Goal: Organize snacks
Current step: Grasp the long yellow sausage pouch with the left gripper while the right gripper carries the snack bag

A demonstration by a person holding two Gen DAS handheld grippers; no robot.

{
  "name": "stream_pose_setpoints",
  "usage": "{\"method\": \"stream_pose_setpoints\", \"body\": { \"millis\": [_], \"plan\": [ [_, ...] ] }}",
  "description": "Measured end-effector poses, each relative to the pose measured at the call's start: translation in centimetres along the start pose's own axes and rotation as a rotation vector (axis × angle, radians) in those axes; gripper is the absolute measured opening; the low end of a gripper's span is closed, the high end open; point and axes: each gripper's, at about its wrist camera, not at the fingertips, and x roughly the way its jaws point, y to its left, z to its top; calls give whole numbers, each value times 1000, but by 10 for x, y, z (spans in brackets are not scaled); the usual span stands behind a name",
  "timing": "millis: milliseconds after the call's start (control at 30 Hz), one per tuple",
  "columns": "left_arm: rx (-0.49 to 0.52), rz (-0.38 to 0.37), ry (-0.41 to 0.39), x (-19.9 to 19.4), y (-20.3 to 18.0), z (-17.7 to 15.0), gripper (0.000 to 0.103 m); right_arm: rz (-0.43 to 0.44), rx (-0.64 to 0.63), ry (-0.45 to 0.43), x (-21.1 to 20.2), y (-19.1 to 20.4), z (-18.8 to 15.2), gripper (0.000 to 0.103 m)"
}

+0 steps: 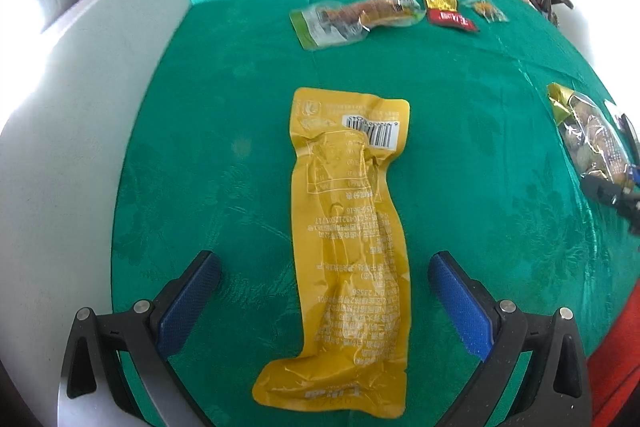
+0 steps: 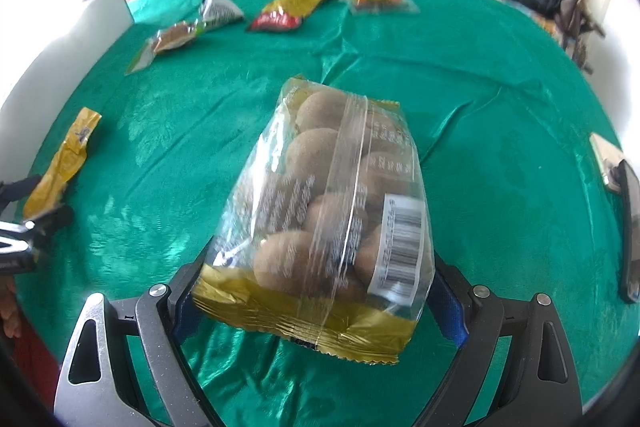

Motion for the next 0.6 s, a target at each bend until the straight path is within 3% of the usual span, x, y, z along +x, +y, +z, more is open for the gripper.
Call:
{"method": "stream_pose_setpoints", "body": {
  "millis": [100,133,167,200,233,433,600],
  "plan": [
    [-35,-40,1,-3,0,1,99,40,32,35,-8,-3,18,93],
    [-33,-23,-9,-5,-2,-1,88,40,38,41,-7,-3,22,92],
    [-19,4,-23,-7,-4,-3,65,33,43,47,-6,-3,23,89],
    [7,8,-37,-10,-7,-5,54,22,48,57,-4,-4,24,85],
    [23,5,-39,-13,-8,-6,46,6,56,74,-2,-5,24,68],
    [-141,-206,-93,-39,20,-21,42,35,72,26,-30,-1,14,65],
    [-244,-325,-190,-93,44,-9,42,103,34,-28,-62,37,30,65]
  ]
}}
